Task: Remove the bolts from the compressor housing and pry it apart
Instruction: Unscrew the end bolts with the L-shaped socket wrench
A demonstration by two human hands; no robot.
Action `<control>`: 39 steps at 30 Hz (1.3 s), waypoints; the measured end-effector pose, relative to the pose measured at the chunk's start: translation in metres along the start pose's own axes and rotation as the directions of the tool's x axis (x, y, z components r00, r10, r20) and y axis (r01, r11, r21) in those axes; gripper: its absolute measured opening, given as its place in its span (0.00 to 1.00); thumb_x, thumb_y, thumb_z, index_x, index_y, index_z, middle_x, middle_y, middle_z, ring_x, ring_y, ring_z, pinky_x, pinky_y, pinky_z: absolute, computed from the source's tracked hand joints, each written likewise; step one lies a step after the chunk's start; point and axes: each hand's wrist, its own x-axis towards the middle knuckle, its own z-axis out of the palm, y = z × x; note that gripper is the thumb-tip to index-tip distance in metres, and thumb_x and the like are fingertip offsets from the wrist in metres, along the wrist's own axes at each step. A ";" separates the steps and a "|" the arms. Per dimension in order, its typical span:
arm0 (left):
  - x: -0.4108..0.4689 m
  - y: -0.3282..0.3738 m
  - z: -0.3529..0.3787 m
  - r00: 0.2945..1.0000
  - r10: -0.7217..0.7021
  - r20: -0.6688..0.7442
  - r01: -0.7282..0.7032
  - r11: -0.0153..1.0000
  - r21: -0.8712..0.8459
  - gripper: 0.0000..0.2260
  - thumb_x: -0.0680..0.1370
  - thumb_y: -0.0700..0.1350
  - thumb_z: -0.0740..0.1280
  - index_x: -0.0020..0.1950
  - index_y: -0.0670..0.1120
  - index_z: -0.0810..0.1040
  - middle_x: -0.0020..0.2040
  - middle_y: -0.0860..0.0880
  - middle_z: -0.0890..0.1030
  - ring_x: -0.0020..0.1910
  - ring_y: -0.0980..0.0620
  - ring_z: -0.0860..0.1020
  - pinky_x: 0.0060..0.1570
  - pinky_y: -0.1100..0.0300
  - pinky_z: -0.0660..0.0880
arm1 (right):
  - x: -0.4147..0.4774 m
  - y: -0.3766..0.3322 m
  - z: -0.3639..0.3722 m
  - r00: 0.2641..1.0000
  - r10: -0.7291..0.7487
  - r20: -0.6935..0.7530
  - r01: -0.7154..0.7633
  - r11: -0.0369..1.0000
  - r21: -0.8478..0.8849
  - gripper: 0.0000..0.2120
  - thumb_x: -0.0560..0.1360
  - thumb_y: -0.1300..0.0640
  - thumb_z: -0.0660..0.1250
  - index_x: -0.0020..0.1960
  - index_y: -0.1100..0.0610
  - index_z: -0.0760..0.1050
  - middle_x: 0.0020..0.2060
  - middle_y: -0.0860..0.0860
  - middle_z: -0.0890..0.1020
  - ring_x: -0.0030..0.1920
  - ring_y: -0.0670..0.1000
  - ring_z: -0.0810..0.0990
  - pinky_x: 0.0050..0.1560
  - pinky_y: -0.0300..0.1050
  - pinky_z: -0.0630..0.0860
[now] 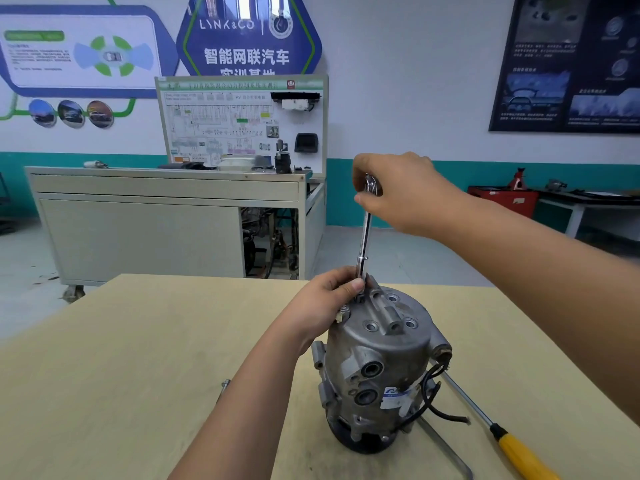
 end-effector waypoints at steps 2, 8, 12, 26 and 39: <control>0.000 0.000 0.000 1.000 -0.004 0.002 0.004 1.000 0.000 0.13 0.82 0.42 0.61 0.44 0.54 0.82 0.45 0.57 0.84 0.50 0.58 0.80 0.61 0.57 0.72 | -0.001 0.000 0.001 0.999 0.023 0.026 -0.025 0.997 0.067 0.15 0.78 0.58 0.61 0.64 0.49 0.67 0.38 0.50 0.77 0.43 0.54 0.70 0.53 0.47 0.61; 0.000 0.001 0.001 1.000 0.001 0.003 -0.001 1.000 -0.002 0.11 0.81 0.41 0.62 0.47 0.53 0.81 0.48 0.55 0.83 0.51 0.57 0.79 0.63 0.56 0.72 | 0.006 0.005 -0.006 0.982 0.076 0.172 -0.126 0.945 0.303 0.18 0.76 0.59 0.66 0.65 0.55 0.69 0.55 0.52 0.81 0.56 0.53 0.78 0.61 0.51 0.72; -0.001 0.002 0.001 1.000 0.000 0.013 0.000 1.000 -0.002 0.10 0.81 0.40 0.61 0.51 0.53 0.80 0.54 0.49 0.82 0.55 0.54 0.79 0.64 0.56 0.72 | 0.007 0.005 -0.009 0.982 0.041 0.186 -0.097 0.949 0.301 0.15 0.75 0.61 0.66 0.61 0.54 0.73 0.56 0.51 0.80 0.58 0.52 0.78 0.62 0.48 0.72; -0.001 0.003 0.001 1.000 -0.007 0.013 0.007 1.000 -0.011 0.10 0.81 0.41 0.62 0.50 0.54 0.80 0.52 0.52 0.83 0.52 0.56 0.79 0.59 0.61 0.73 | 0.000 -0.008 -0.010 0.988 0.127 0.084 -0.146 0.950 0.277 0.18 0.74 0.67 0.59 0.52 0.44 0.71 0.32 0.46 0.72 0.26 0.47 0.74 0.23 0.29 0.69; 0.001 0.001 0.000 1.000 -0.015 0.010 0.015 1.000 -0.015 0.08 0.81 0.41 0.63 0.51 0.52 0.81 0.55 0.46 0.82 0.53 0.53 0.80 0.62 0.55 0.73 | -0.005 -0.015 -0.020 0.968 0.135 0.210 -0.201 0.921 0.334 0.10 0.78 0.43 0.59 0.43 0.48 0.69 0.32 0.52 0.84 0.32 0.47 0.83 0.35 0.38 0.70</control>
